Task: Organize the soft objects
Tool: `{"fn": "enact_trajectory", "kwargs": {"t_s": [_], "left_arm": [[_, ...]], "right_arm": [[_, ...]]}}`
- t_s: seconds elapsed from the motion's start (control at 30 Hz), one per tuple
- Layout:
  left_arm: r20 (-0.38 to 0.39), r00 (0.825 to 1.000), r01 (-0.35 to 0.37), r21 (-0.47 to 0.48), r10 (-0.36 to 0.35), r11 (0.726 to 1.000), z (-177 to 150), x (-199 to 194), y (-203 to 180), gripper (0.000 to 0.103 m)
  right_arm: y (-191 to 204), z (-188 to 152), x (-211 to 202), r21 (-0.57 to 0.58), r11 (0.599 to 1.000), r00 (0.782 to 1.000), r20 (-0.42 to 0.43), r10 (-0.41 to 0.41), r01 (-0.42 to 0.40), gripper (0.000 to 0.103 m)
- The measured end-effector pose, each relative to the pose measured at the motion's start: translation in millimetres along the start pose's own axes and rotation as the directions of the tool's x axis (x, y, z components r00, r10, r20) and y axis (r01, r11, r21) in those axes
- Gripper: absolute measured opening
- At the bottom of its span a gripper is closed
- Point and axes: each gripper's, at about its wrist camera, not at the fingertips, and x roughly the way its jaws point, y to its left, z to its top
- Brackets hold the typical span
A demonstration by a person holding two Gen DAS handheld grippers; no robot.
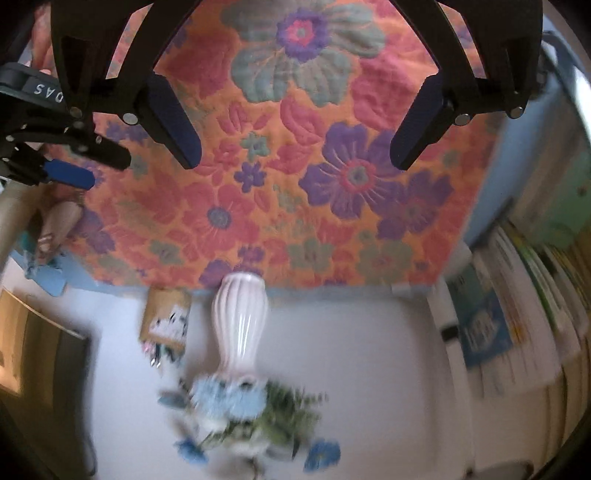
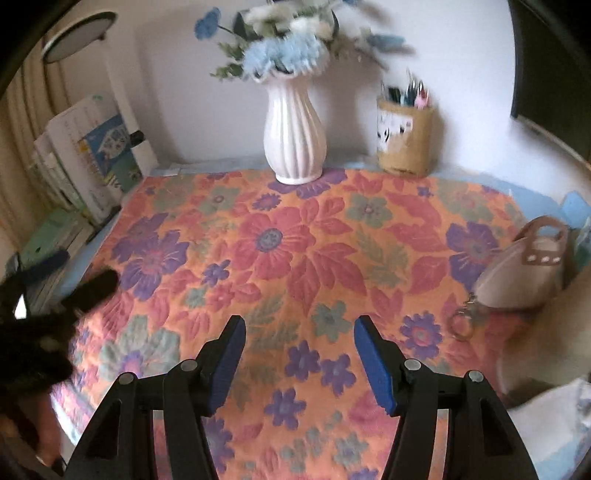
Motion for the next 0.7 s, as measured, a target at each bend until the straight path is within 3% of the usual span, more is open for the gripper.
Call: {"fn": "enact_trajectory", "kwargs": {"t_s": [0.13, 0.3, 0.47, 0.53, 0.6, 0.7], "left_arm": [[-0.025, 1.0, -0.008, -0.015, 0.008, 1.0, -6.8, 28.3, -3.1, 0.102], [-0.013, 0.999, -0.04, 0.018, 0.04, 0.999, -15.6, 41.7, -7.9, 0.102], [-0.07, 0.997, -0.04, -0.029, 0.038, 0.999, -17.7, 55.2, 1.0, 0.102], [-0.077, 0.996, -0.038, -0.053, 0.034, 0.998, -18.6, 57.0, 5.0, 0.102], [-0.095, 0.995, -0.028, -0.07, 0.021, 0.997, -19.9, 60.4, 8.0, 0.102], [-0.169, 0.985, -0.035, -0.059, 0.024, 0.998, -20.5, 74.2, 6.0, 0.102]], "right_arm": [[-4.2, 5.5, 29.0, -0.001, 0.996, 0.996, 0.019, -0.091, 0.091, 0.06], [-8.4, 3.1, 46.6, 0.025, 0.998, 0.998, 0.013, -0.055, 0.055, 0.06], [-5.6, -1.4, 49.5, 0.003, 0.997, 0.997, 0.03, -0.071, 0.071, 0.06], [-4.2, -2.7, 48.7, 0.001, 0.996, 0.995, 0.041, -0.087, 0.087, 0.079], [-0.7, -3.6, 43.3, -0.008, 0.994, 0.992, 0.075, -0.106, 0.107, 0.089], [3.9, -4.6, 39.8, -0.031, 0.993, 0.989, 0.096, -0.11, 0.114, 0.09]]}}
